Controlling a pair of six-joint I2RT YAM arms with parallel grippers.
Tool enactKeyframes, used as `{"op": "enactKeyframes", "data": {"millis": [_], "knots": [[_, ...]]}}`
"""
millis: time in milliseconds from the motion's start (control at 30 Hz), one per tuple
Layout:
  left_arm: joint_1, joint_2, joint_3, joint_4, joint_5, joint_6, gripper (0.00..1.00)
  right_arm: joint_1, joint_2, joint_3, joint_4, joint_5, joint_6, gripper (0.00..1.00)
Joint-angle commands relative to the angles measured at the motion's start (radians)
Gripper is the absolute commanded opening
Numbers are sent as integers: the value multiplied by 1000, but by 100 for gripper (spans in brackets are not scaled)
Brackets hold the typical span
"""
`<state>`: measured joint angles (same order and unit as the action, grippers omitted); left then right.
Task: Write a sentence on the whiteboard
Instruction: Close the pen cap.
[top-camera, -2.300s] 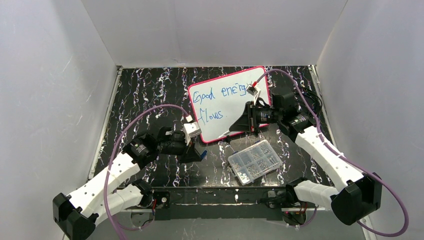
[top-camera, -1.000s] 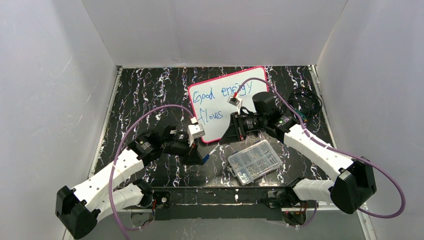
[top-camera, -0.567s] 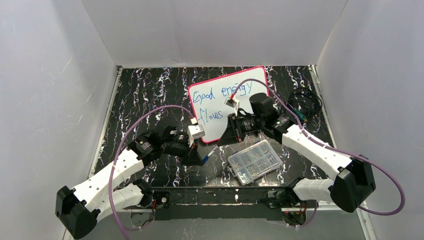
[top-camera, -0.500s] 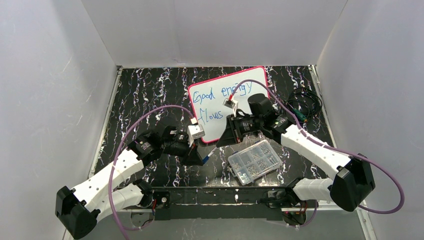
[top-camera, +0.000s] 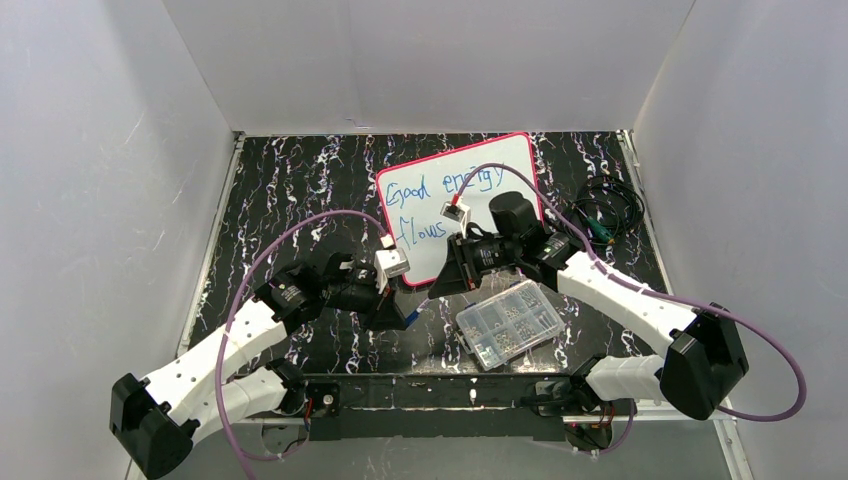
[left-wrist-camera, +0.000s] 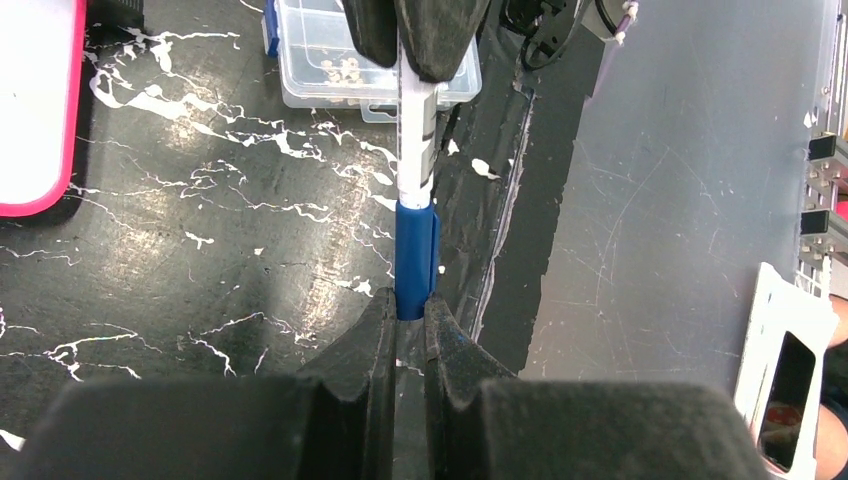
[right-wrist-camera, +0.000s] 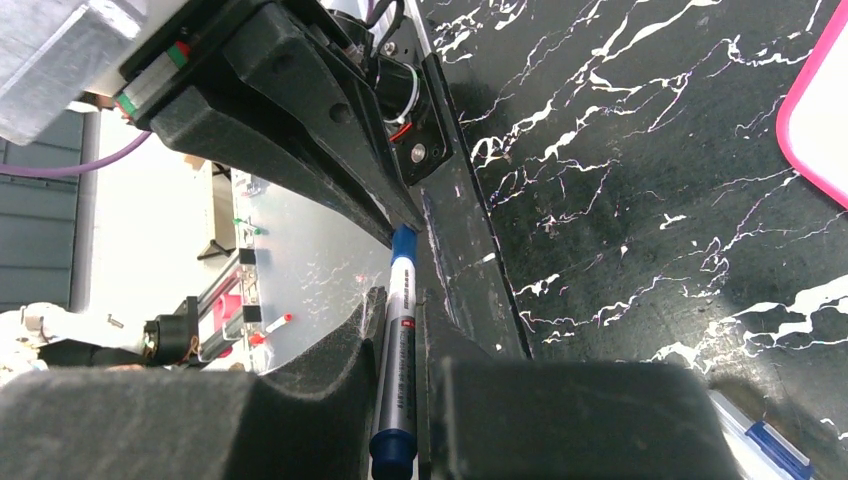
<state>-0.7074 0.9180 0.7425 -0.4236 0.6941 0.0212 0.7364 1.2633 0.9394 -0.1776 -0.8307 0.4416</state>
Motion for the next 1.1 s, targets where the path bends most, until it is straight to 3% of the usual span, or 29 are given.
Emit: {"op": "enactKeyframes", "data": {"millis": [0, 1067], "knots": [[-1, -28, 24, 44, -45, -13, 0, 27, 5, -32, 71, -14, 38, 1], [0, -25, 65, 251, -117, -114, 0, 136, 43, -67, 95, 42, 50, 1]]}}
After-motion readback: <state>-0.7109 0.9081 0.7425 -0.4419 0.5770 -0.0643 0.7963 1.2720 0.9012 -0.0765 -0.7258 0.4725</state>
